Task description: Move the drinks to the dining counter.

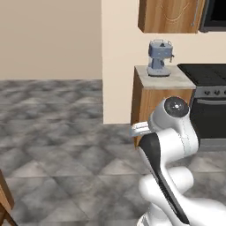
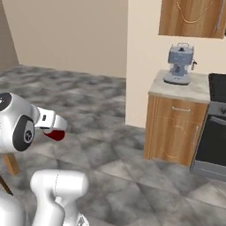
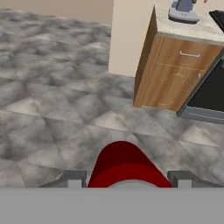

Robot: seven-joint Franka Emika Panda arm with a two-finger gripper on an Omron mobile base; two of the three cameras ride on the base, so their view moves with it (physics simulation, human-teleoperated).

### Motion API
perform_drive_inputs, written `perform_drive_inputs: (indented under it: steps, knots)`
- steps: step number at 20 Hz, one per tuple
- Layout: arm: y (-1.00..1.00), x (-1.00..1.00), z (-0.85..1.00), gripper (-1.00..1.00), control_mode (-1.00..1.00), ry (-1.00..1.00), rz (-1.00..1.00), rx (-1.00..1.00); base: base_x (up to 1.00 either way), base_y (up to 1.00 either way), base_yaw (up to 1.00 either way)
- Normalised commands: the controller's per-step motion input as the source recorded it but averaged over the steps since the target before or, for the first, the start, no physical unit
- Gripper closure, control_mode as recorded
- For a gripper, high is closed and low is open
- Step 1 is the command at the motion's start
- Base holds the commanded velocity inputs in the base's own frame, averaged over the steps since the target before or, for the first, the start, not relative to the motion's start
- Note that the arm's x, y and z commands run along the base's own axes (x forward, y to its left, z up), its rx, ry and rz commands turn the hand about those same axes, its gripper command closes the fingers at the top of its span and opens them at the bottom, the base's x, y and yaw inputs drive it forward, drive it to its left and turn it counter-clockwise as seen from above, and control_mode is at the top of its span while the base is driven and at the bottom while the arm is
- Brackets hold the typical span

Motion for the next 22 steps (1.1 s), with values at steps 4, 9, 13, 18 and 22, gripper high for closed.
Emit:
perform_drive_inputs:
  steps: [4, 9, 13, 18, 22]
  knots:
    - [0.00, 0.00, 0.00, 1.00, 1.00, 0.00, 0.00, 0.00, -0.17, 1.00, 0.21]
    - [0.00, 0.00, 0.00, 1.00, 1.00, 0.00, 0.00, 0.00, -0.32, 0.68, 0.39]
    - [0.00, 0.00, 0.00, 1.00, 1.00, 0.00, 0.00, 0.00, -0.77, 0.45, 0.60]
    - [0.00, 0.00, 0.00, 1.00, 1.00, 0.00, 0.00, 0.00, -1.00, 0.30, 0.58]
    - [0.00, 0.00, 0.00, 1.00, 1.00, 0.00, 0.00, 0.00, -1.00, 0.05, 0.64]
